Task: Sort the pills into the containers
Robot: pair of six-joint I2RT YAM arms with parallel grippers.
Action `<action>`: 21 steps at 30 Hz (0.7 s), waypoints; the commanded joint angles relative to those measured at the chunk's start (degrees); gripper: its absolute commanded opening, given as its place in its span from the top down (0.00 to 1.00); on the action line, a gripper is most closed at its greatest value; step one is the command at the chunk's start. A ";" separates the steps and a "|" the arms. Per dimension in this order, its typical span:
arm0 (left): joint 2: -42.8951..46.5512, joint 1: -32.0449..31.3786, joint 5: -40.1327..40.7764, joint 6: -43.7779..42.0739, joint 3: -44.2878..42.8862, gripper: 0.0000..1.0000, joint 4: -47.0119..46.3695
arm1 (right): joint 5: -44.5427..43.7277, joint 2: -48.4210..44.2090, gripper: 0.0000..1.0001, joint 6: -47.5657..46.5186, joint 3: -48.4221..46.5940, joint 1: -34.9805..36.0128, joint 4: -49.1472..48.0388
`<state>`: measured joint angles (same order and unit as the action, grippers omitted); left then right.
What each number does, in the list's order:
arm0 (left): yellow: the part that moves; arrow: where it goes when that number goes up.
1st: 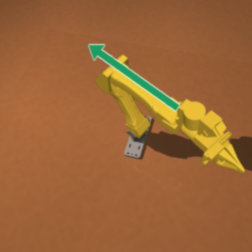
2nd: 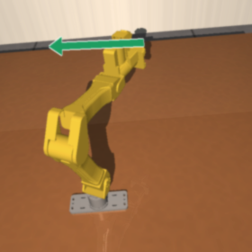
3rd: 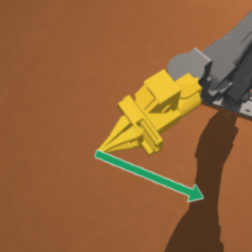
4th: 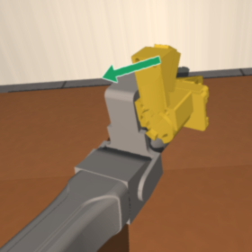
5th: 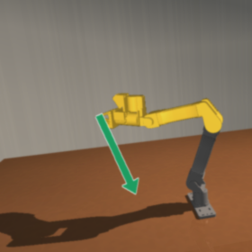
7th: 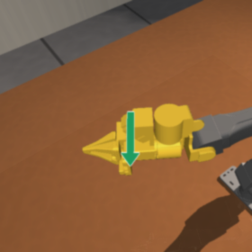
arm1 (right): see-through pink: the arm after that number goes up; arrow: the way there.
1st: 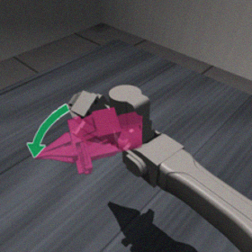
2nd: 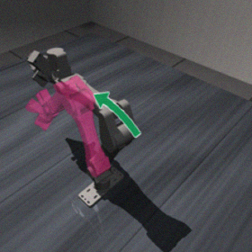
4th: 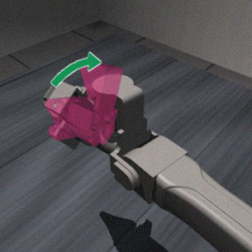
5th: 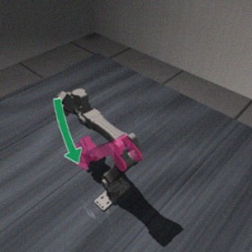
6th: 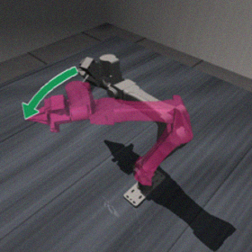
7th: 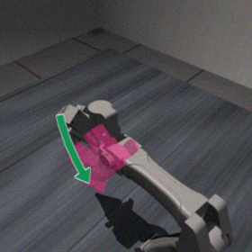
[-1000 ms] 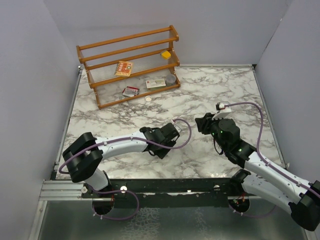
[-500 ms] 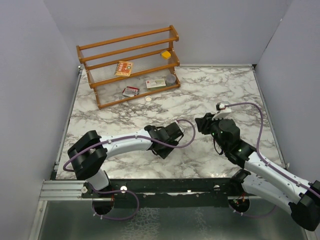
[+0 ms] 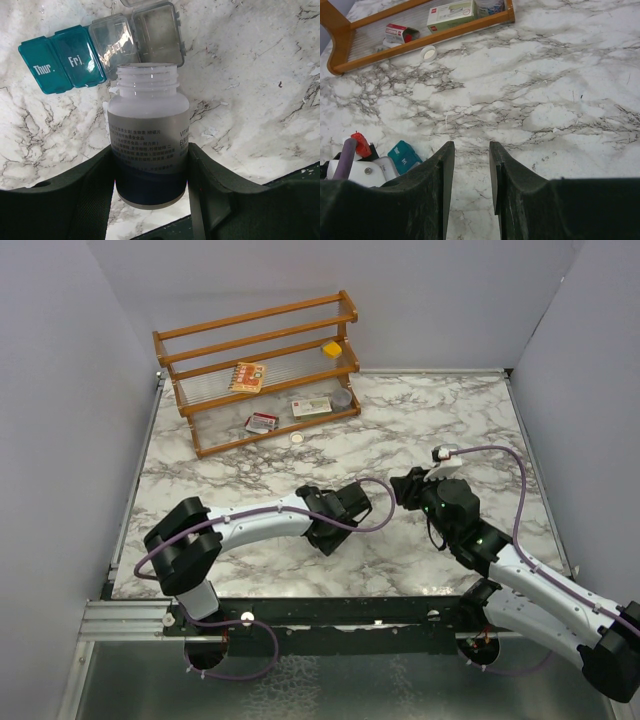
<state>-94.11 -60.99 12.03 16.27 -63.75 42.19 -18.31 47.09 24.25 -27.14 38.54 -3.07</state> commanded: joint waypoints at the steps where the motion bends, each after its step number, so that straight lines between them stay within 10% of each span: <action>1: -1.30 -0.34 2.18 -0.91 -2.07 1.00 2.34 | 0.90 -1.30 0.66 0.58 0.81 -0.24 -1.27; 21: -5.44 -0.36 3.63 -3.00 -8.09 1.00 7.99 | 1.09 -0.93 0.66 0.80 1.39 -0.27 -2.04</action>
<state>-98.32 -60.99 13.54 14.35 -69.80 47.16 -18.28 46.46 24.38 -26.28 38.54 -3.11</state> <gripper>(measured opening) 0.539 0.341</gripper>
